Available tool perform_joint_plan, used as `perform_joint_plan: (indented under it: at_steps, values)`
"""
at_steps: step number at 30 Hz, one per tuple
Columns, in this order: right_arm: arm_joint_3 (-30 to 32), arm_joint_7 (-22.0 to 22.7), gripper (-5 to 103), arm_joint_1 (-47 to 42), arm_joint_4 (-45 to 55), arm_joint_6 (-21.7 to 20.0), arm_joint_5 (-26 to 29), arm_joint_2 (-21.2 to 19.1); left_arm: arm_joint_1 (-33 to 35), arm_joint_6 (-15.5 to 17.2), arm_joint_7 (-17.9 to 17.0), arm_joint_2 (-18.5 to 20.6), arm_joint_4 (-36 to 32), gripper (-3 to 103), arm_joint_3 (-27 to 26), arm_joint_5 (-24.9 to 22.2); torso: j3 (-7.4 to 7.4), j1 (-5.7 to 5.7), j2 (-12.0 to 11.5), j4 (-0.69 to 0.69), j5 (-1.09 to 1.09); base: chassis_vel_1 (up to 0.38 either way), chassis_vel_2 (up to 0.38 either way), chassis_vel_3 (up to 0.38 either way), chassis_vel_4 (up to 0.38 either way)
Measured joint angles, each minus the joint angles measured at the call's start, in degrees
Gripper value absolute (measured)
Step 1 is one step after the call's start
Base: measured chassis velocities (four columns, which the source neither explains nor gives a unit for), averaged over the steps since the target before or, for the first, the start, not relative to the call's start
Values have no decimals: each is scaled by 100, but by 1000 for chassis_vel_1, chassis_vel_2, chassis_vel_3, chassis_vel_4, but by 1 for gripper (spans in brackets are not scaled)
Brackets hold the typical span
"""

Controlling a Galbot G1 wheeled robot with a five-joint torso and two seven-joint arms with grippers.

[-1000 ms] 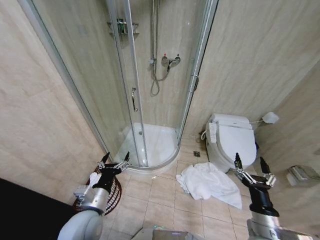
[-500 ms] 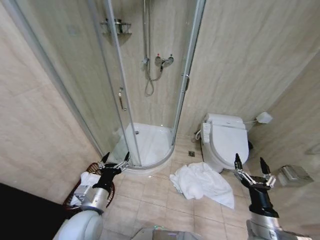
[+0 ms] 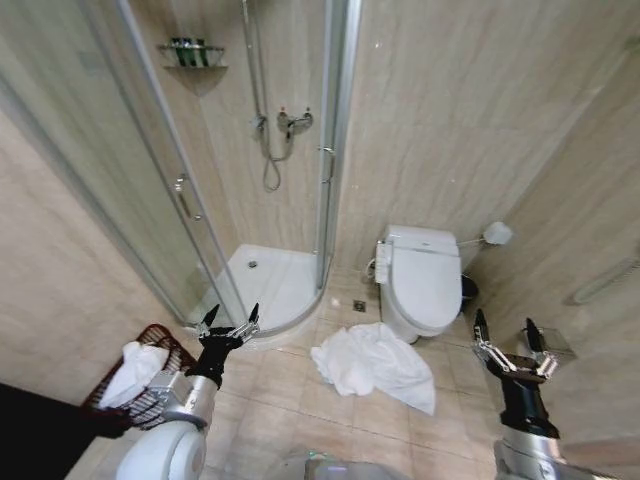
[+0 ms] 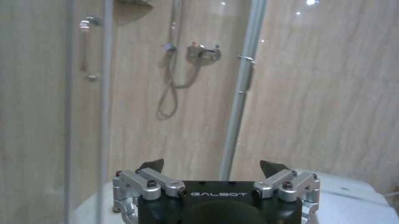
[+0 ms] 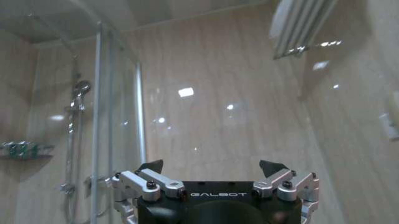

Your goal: Discard the used towel into the hamper.

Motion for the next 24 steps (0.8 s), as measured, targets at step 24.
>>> perform_joint_plan:
  at_steps: [24]
  values:
    - [1283,-16,100,338,-512,79,478,-341,0,1,-4,2,2,100,-2,0,0,0,0,1,-7,14,-27,7,1]
